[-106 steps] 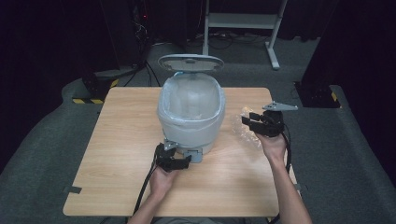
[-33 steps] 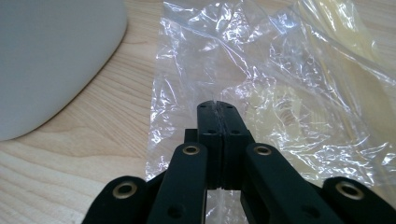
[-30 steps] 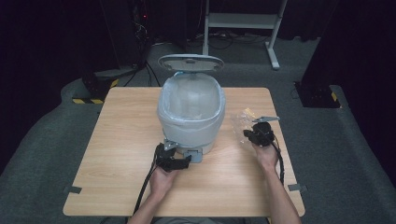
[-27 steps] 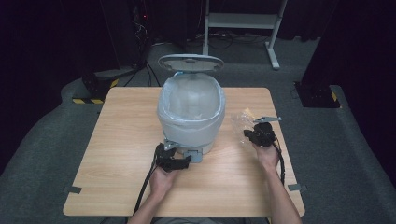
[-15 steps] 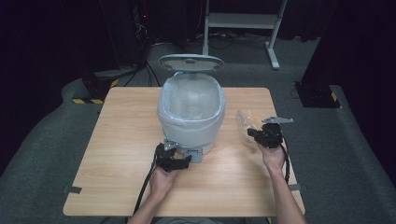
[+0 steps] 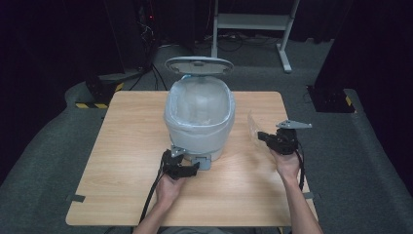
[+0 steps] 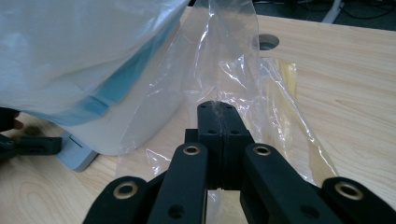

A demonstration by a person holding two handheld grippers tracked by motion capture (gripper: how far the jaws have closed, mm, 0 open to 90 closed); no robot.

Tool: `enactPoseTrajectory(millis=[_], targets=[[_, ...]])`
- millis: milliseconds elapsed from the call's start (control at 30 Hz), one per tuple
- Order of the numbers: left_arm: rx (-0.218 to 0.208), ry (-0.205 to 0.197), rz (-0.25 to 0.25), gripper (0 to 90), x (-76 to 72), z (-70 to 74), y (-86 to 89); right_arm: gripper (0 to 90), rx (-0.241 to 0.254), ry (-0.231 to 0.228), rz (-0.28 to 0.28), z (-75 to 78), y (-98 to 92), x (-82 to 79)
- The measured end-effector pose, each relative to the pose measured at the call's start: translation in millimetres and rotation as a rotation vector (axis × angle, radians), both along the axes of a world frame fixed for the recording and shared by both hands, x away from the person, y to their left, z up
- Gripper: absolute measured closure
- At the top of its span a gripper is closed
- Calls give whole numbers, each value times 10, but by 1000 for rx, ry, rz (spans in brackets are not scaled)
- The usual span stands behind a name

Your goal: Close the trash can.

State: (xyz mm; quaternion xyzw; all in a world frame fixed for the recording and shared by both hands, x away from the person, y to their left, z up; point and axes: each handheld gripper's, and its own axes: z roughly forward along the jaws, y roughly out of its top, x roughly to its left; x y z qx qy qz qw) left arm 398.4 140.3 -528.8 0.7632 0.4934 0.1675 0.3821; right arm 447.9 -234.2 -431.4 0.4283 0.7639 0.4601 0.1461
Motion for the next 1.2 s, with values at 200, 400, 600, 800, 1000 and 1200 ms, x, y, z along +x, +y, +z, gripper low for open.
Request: enactPoseTrajectory(millis=[200, 400, 600, 800, 1000, 1200], targets=[[0, 0, 0, 119, 0, 0, 0, 899, 24, -21, 10, 99, -14, -53], [0, 0, 0, 119, 0, 0, 0, 898, 37, -42, 25, 222, 8, -98], [0, 0, 0, 119, 0, 0, 0, 899, 37, -63, 38, 314, 40, -124], [0, 0, 0, 119, 0, 0, 0, 899, 40, -86, 49, 445, 56, -166], [-1, 0, 0, 119, 0, 0, 0, 900, 47, -114, 65, 624, 71, -209], [-1, 0, 0, 120, 0, 0, 1, 900, 49, -134, 88, 780, 109, -239]])
